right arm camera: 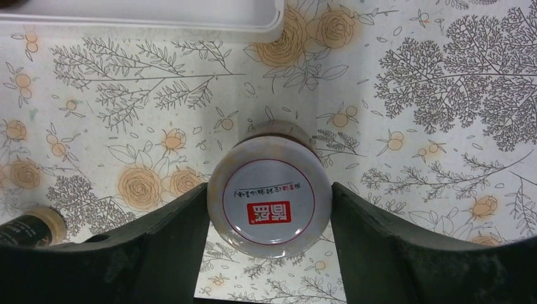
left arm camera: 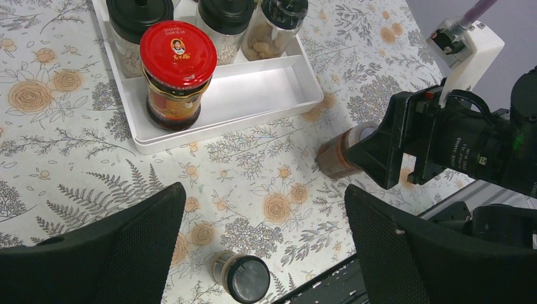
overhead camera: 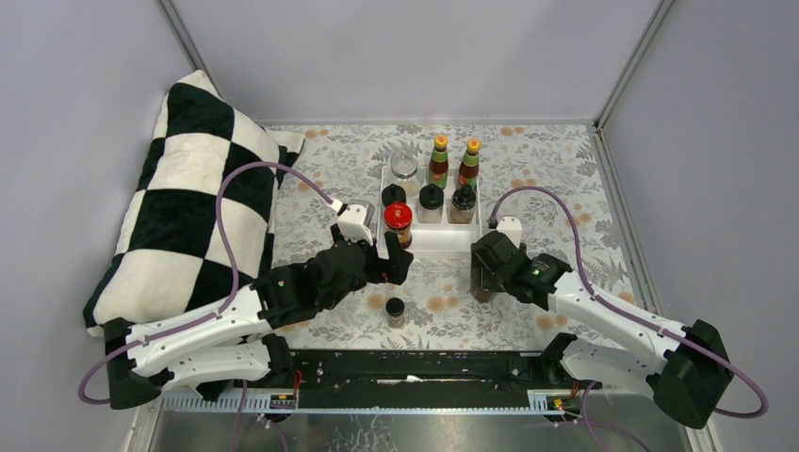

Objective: Organize the condiment bottles
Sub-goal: Pick up the bottle from the center of the board.

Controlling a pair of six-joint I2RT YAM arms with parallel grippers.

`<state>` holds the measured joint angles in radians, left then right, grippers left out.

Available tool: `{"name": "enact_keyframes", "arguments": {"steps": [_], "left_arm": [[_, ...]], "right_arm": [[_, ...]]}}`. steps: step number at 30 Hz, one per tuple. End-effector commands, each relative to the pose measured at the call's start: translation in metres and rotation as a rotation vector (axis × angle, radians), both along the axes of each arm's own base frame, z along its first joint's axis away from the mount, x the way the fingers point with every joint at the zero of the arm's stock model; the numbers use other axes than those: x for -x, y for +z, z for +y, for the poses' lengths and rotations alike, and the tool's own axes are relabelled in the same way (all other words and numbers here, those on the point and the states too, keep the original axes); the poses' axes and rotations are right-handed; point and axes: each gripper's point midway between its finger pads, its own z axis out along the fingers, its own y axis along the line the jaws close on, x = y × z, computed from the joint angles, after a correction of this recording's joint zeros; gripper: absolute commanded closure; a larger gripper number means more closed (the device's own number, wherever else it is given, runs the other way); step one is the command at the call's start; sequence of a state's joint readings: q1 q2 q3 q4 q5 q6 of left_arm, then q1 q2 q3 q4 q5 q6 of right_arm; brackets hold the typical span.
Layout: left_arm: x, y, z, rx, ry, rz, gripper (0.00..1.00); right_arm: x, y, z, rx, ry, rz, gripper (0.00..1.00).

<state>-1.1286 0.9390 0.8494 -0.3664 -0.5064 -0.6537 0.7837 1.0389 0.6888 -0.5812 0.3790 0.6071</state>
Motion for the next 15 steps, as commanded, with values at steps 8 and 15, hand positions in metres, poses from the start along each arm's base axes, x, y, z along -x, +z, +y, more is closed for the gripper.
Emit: {"name": "enact_keyframes", "arguments": {"steps": [8,15], "left_arm": [[0.001,0.002,0.002,-0.008,0.026,-0.007,0.01],[-0.004,-0.005,-0.011,-0.046,0.018,0.0,0.01]], "right_arm": [[-0.004,0.003,-0.003,0.0,-0.039,-0.049,0.47],[-0.004,0.006,-0.004,-0.016,-0.048,-0.061,0.58]]}}
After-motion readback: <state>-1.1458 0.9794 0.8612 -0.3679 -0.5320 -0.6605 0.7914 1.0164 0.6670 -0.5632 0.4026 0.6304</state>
